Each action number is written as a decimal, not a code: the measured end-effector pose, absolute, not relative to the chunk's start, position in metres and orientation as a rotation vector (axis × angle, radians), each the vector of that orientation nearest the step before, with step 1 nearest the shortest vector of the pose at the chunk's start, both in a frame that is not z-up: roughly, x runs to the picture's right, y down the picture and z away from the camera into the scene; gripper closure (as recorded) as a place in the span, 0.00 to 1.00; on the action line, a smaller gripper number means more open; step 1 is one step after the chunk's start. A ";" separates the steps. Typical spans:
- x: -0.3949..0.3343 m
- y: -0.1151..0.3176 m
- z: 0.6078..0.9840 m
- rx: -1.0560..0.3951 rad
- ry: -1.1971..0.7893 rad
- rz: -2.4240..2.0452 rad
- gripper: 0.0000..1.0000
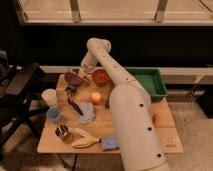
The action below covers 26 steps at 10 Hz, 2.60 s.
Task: Place fork in purple bowl
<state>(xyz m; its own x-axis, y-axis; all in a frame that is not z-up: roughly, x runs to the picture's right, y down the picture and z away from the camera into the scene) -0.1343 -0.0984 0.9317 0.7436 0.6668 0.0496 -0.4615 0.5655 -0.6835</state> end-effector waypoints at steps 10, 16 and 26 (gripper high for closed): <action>-0.156 -0.107 0.930 -0.776 -0.477 0.690 0.26; -0.157 -0.107 0.928 -0.786 -0.495 0.685 0.26; -0.157 -0.106 0.928 -0.787 -0.494 0.685 0.26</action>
<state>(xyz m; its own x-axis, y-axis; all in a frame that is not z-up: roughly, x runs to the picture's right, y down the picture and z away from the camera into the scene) -0.1568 -0.1058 0.9284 0.6813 0.7165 0.1501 -0.3690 0.5131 -0.7749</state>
